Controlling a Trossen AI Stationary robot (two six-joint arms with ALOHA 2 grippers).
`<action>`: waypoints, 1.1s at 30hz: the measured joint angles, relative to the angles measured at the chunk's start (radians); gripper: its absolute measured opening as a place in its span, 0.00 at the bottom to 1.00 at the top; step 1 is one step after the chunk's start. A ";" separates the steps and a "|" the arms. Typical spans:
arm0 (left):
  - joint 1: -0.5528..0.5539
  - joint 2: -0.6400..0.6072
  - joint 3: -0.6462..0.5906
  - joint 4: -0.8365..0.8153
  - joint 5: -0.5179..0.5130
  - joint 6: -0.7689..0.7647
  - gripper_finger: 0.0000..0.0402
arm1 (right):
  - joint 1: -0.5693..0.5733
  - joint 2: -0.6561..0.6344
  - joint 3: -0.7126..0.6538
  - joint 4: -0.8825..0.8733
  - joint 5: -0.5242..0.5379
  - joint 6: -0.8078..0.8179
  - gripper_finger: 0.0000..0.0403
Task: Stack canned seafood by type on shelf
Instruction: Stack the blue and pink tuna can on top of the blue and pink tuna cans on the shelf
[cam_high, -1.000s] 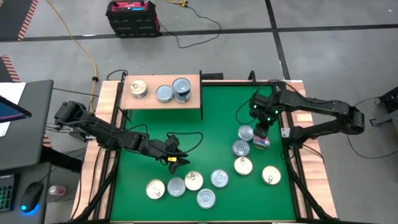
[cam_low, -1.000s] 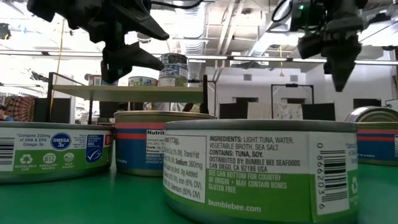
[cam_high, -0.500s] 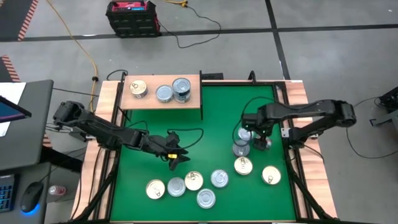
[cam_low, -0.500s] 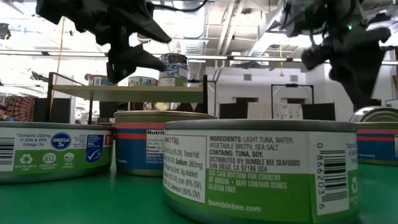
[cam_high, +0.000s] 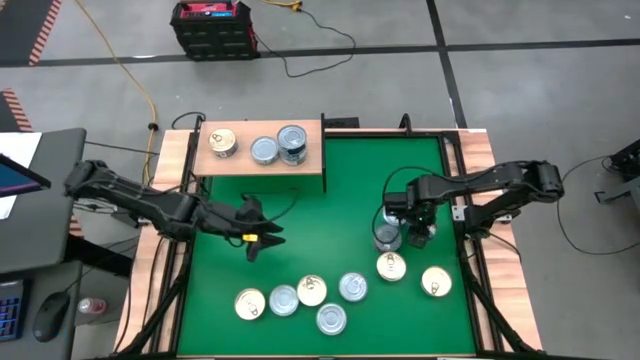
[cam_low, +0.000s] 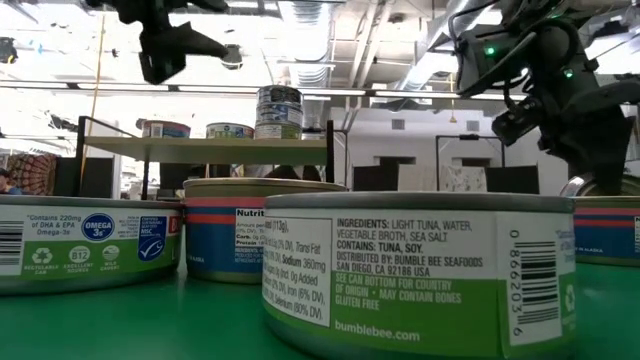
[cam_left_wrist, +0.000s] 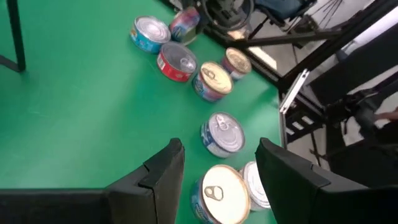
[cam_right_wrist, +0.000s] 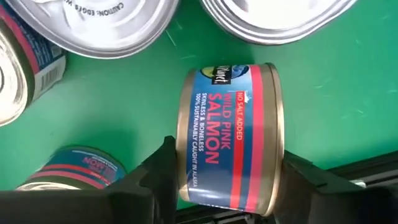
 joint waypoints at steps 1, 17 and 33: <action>0.000 -0.013 0.000 -0.008 -0.006 0.000 0.47 | 0.000 0.000 0.000 0.005 -0.004 -0.004 0.52; 0.000 0.134 0.000 0.210 -0.070 0.165 0.64 | 0.086 -0.053 0.253 0.063 -0.025 0.012 0.52; 0.095 0.464 0.228 0.277 0.077 0.408 0.74 | 0.190 0.113 0.430 0.553 -0.019 -0.032 0.53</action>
